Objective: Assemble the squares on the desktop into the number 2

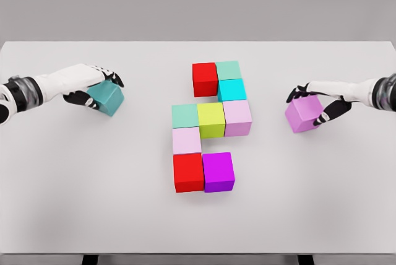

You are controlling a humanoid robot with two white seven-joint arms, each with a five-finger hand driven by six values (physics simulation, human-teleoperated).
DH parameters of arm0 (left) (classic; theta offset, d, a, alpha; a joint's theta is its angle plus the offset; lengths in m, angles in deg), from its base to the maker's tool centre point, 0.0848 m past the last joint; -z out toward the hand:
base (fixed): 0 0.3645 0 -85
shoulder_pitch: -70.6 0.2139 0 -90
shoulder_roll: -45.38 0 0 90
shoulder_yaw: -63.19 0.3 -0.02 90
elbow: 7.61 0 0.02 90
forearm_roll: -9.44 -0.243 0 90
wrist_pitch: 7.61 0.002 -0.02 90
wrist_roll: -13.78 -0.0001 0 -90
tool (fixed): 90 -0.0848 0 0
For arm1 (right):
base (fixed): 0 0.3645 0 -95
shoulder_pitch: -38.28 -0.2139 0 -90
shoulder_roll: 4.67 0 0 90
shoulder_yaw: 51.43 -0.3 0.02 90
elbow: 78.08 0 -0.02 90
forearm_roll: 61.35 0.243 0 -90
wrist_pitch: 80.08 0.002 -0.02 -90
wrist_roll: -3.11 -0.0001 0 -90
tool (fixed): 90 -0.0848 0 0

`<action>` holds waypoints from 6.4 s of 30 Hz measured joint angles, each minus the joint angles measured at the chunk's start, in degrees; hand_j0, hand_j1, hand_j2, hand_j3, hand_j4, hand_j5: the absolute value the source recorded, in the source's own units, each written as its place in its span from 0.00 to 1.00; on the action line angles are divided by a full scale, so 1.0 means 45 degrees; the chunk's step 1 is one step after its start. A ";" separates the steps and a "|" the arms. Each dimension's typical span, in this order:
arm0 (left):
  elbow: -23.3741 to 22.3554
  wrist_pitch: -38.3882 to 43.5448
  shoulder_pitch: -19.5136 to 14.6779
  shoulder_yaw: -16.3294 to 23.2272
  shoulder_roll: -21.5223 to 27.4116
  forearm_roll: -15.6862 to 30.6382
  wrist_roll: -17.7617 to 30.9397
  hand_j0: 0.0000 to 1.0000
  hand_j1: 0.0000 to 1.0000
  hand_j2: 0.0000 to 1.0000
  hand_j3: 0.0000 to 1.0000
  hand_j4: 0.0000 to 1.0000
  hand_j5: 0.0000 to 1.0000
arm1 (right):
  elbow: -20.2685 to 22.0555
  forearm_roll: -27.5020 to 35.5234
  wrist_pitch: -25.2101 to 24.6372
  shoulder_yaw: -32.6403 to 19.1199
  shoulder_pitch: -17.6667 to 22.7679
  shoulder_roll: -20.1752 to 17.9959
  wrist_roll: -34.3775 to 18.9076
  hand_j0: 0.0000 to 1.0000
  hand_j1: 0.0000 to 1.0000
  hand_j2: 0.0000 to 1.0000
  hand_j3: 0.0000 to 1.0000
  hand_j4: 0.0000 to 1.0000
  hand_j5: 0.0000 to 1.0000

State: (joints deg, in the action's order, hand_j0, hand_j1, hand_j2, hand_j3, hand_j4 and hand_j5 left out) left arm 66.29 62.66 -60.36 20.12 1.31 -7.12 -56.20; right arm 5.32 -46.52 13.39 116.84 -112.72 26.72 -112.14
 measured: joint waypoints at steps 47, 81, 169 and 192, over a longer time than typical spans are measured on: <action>0.1305 0.6628 -0.0547 0.0393 -0.3134 0.0520 -0.1574 0.52 0.52 0.52 0.52 0.52 0.52 | 0.2525 -0.3431 0.7037 0.0031 -0.1035 0.0092 -0.2170 0.57 0.57 0.57 0.57 0.57 0.57; -0.0432 0.6624 -0.0840 0.0497 -0.5176 -0.0101 -0.1550 0.57 0.57 0.57 0.57 0.57 0.57 | 0.2791 -0.3449 0.7036 0.0575 -0.0840 0.0557 -0.2169 1.00 1.00 1.00 1.00 1.00 1.00; -0.2909 0.3746 -0.2773 0.2340 -0.4278 -0.3114 0.0497 0.69 0.69 0.69 0.69 0.69 0.69 | 0.0752 -0.3838 0.7016 0.1289 -0.2480 -0.1859 -0.2165 0.22 0.22 0.22 0.22 0.22 0.22; -0.2547 0.3198 -0.2754 0.2336 -0.4217 -0.2826 0.0524 0.69 0.69 0.69 0.69 0.69 0.69 | 0.1567 -0.2685 0.7028 0.4084 -0.1445 -0.0614 -0.2166 0.09 0.09 0.09 0.09 0.09 0.09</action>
State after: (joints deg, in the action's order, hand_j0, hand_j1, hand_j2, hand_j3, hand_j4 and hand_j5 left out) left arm 54.83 77.05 -72.75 30.63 -17.67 -19.84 -53.84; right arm 12.37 -58.61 45.01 135.22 -119.22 23.96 -121.89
